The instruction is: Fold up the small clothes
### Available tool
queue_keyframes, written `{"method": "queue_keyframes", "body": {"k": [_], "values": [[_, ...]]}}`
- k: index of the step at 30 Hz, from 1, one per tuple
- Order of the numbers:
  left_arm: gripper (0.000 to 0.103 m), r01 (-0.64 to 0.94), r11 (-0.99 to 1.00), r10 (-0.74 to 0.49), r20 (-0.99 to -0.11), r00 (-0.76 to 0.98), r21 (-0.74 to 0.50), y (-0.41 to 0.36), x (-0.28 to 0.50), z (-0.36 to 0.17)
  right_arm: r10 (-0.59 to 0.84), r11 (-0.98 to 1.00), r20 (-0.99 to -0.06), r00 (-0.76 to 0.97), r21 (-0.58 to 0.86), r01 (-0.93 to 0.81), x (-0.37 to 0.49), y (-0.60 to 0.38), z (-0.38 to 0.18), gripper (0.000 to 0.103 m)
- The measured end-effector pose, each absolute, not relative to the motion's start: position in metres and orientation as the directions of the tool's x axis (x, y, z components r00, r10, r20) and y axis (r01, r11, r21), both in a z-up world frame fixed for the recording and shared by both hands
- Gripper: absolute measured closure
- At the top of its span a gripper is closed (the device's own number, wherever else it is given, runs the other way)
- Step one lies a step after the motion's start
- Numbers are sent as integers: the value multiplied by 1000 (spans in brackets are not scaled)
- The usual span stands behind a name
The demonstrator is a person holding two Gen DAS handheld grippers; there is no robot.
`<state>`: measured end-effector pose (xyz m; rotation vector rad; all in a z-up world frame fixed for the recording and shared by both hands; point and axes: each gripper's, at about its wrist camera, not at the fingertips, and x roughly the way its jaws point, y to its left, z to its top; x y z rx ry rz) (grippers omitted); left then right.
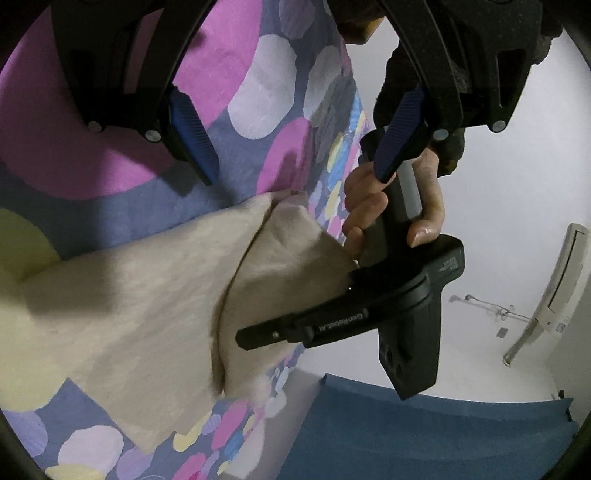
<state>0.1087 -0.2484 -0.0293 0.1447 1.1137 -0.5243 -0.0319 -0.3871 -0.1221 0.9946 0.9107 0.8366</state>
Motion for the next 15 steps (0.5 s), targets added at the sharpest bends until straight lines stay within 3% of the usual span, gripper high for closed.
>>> {"method": "queue_keyframes", "body": {"k": [4,9,13,15], "values": [[80,507,845,-378,-862,338,-172,-258,96,-16,895,301,-221,386,940,-158,-34,-389,-124,17],[61,507,835,-443,-809,386,-215,-240,83,-1,890,317,-234,392,935,-160,-36,-393,-121,17],[28,484,851,-472,-698,538,-202,-196,68,14,881,331,-249,402,932,-149,-36,-396,-116,17],[24,448,869,-470,-636,612,-210,-167,64,16,876,334,-249,412,931,-146,-41,-401,-109,17]]}}
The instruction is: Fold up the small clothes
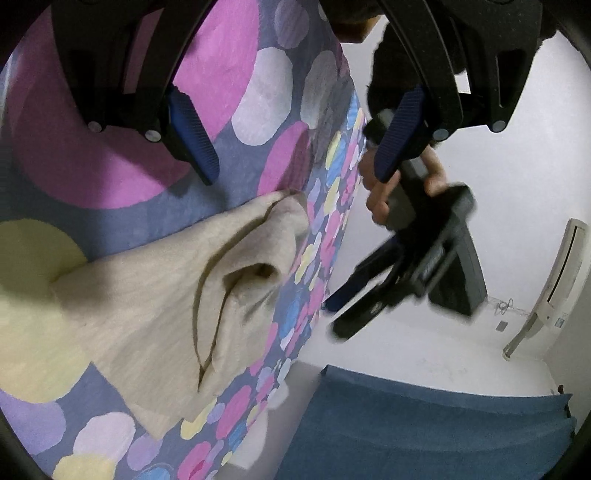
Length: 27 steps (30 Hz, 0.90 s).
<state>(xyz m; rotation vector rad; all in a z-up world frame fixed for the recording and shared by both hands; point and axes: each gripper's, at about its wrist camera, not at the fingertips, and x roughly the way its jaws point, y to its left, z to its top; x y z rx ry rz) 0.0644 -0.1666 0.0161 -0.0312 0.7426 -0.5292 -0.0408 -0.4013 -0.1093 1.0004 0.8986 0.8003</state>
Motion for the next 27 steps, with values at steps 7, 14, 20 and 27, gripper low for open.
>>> {"method": "queue_keyframes", "body": {"k": [7,14,20,27], "values": [[22,358,902,-429,-602,673,-243,-108,85,-10,838,385,-276,471,911,-151,-5,-412,-82,17],[22,356,888,-459,-597,658,-290,-95,97,-43,820,430,-371,436,902,-41,90,-402,-105,17],[21,347,871,-492,-625,606,-349,-84,107,-61,794,493,-462,396,870,26,152,-389,-131,17],[21,248,839,-535,-656,533,-484,-68,122,-79,815,493,-452,363,870,-24,189,-367,-125,17]]}}
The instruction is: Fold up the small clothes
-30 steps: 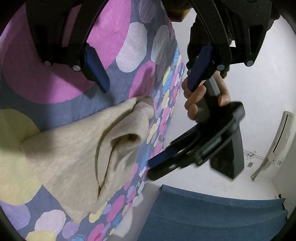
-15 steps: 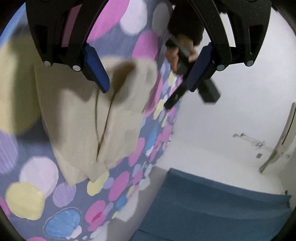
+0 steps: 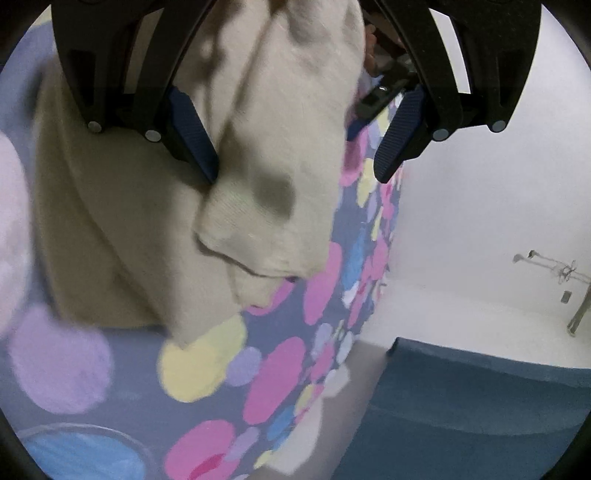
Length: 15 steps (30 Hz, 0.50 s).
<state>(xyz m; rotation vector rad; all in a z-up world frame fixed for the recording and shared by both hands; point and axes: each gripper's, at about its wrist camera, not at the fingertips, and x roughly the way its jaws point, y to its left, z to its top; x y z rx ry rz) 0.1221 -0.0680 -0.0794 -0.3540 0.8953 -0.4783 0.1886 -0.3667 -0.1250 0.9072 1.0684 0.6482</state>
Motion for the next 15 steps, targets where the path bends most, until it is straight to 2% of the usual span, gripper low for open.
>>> {"method": "queue_keyframes", "body": {"k": [9,11,14,15], "values": [[21,215,837,-533,-660,529,-503,-64,123,-83,786,539,-491,376,842,-26,202,-361,-132,19],[21,220,842,-527,-665,529,-492,-66,122,-82,765,582,-528,370,812,-44,204,-356,-129,24],[21,226,848,-520,-671,529,-479,-68,122,-83,753,595,-547,365,803,-23,209,-355,-134,41],[21,228,849,-519,-672,528,-476,-68,122,-83,750,597,-551,366,802,-15,210,-355,-136,50]]}}
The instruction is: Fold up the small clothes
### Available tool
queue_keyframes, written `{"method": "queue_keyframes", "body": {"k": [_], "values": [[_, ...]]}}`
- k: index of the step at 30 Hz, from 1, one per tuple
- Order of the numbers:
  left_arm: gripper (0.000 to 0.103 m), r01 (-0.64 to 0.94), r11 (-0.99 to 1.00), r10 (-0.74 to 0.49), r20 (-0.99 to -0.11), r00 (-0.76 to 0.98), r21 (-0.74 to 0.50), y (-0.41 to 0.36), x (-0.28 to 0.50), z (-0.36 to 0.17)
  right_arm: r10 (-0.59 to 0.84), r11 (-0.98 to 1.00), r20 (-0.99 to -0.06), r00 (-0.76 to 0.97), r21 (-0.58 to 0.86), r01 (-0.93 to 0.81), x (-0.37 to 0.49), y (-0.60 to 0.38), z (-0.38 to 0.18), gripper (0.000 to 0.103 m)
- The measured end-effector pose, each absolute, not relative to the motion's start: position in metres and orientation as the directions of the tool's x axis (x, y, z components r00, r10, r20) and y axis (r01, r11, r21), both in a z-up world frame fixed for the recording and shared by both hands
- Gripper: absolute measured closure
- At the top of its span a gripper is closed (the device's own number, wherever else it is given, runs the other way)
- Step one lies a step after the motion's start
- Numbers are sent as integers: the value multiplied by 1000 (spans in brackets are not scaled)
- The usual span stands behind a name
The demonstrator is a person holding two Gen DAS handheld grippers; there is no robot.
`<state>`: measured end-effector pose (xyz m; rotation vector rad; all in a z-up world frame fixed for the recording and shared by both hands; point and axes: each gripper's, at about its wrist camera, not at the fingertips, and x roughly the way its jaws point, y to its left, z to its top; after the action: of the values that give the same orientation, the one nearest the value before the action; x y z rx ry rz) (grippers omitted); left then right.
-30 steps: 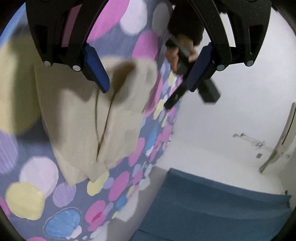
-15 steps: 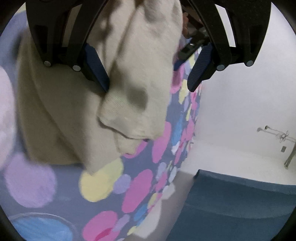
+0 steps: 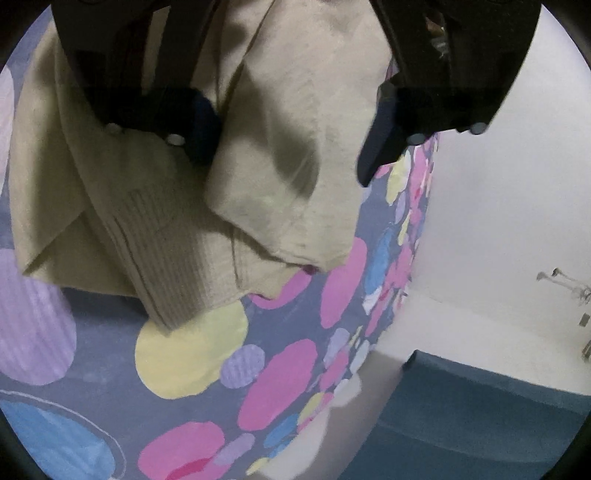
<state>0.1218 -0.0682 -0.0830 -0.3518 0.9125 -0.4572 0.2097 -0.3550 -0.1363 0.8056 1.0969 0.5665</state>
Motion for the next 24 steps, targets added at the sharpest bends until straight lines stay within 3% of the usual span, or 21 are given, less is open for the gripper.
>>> {"method": "queue_keyframes", "body": {"k": [3,4,14,24], "values": [[21,229,849,-519,-673,527,-476,-68,122,-83,741,610,-569,357,792,-4,213,-353,-141,80],[21,228,848,-520,-672,527,-478,-67,122,-83,737,617,-571,360,787,-15,212,-352,-141,85],[21,236,849,-520,-671,529,-472,-71,120,-83,663,712,-575,480,681,-168,214,-353,-79,92],[21,246,843,-532,-666,523,-479,-73,121,-83,604,745,-628,490,664,-68,218,-392,-104,94]]}}
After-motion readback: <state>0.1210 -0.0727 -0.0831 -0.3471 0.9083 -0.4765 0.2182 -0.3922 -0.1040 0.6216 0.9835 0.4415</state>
